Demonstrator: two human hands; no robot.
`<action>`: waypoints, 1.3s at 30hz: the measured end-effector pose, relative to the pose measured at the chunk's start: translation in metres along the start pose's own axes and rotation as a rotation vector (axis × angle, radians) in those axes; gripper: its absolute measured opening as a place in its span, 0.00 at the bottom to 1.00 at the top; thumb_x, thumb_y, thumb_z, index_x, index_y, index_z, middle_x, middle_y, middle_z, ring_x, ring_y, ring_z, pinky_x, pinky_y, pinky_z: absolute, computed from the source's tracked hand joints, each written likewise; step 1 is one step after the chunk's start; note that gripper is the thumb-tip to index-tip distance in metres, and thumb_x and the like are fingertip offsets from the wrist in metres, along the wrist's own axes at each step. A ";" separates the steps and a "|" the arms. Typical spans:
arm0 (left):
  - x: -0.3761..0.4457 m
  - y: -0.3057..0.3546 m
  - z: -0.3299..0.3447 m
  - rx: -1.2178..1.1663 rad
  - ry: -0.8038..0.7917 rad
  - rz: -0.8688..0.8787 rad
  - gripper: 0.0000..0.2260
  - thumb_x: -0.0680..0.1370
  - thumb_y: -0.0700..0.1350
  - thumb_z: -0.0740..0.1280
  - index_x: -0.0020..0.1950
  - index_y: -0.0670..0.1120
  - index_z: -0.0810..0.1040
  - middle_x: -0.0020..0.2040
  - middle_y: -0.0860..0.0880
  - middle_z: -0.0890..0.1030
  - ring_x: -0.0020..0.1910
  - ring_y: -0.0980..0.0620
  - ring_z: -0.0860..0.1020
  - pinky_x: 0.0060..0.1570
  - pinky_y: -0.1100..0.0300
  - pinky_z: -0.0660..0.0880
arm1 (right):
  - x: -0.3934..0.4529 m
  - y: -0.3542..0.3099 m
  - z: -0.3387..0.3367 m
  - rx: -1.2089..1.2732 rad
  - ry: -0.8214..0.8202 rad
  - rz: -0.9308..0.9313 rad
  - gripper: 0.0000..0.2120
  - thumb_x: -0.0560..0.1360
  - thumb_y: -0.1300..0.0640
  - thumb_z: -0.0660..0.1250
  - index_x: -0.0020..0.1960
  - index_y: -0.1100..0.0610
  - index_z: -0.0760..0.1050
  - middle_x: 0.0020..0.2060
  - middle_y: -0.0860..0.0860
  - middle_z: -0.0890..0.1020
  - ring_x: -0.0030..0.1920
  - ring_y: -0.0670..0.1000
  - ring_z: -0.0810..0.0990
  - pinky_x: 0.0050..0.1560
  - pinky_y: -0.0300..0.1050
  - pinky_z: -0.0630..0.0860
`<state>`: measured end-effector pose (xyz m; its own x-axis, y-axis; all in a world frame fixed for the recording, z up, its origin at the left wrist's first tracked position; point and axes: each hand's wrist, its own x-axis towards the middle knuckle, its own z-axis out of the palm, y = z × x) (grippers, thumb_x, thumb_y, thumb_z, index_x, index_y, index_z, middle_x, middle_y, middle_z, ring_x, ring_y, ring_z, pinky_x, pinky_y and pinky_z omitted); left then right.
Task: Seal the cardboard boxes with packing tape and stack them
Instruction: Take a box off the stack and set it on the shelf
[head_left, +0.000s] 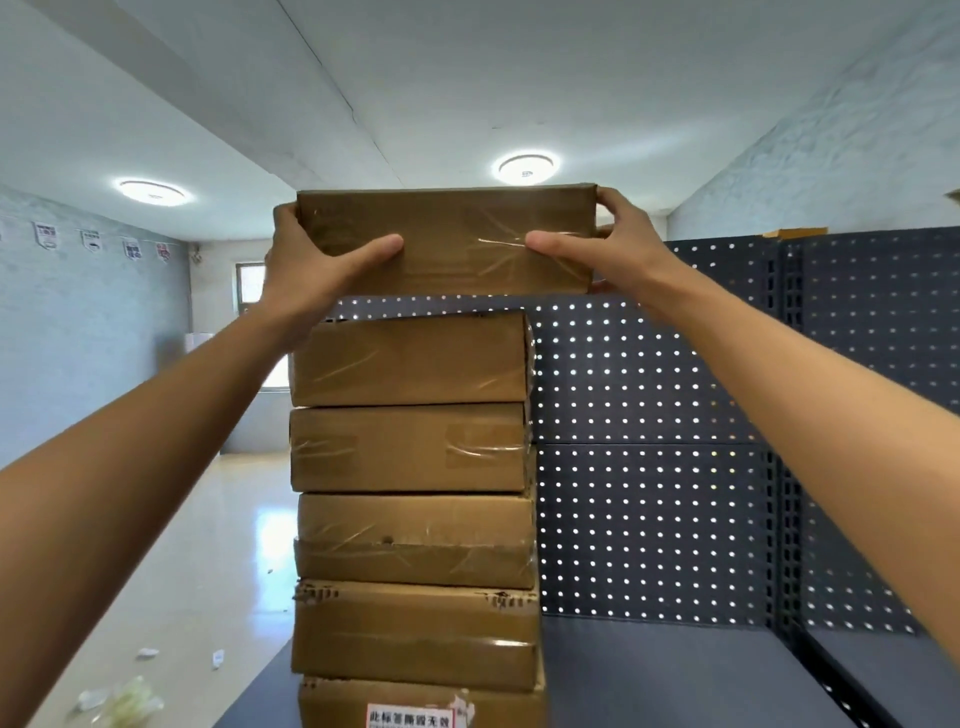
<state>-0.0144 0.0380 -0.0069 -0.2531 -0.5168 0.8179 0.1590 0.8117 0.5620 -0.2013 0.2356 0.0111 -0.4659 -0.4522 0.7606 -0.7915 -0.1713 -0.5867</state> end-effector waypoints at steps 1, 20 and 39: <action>-0.006 0.003 0.006 0.000 0.006 0.001 0.46 0.61 0.63 0.73 0.72 0.46 0.59 0.68 0.46 0.70 0.65 0.48 0.71 0.64 0.53 0.71 | -0.005 0.000 -0.007 -0.009 0.010 0.000 0.39 0.67 0.46 0.76 0.72 0.52 0.63 0.53 0.50 0.79 0.48 0.42 0.79 0.43 0.34 0.78; -0.111 0.132 0.167 -0.113 -0.011 0.003 0.42 0.65 0.60 0.76 0.71 0.46 0.61 0.66 0.48 0.72 0.65 0.51 0.70 0.67 0.57 0.67 | -0.107 0.039 -0.224 -0.045 0.131 0.072 0.37 0.68 0.49 0.76 0.72 0.52 0.64 0.55 0.52 0.78 0.51 0.47 0.80 0.44 0.38 0.81; -0.254 0.110 0.306 -0.146 -0.302 -0.428 0.36 0.64 0.50 0.79 0.66 0.44 0.67 0.60 0.49 0.73 0.57 0.53 0.74 0.50 0.63 0.73 | -0.211 0.198 -0.320 -0.011 0.020 0.240 0.36 0.65 0.58 0.79 0.69 0.48 0.67 0.60 0.49 0.73 0.59 0.43 0.73 0.56 0.39 0.77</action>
<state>-0.2243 0.3416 -0.1908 -0.5840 -0.6739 0.4526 0.1075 0.4885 0.8659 -0.3862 0.5773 -0.1759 -0.6487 -0.4617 0.6050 -0.6612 -0.0516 -0.7484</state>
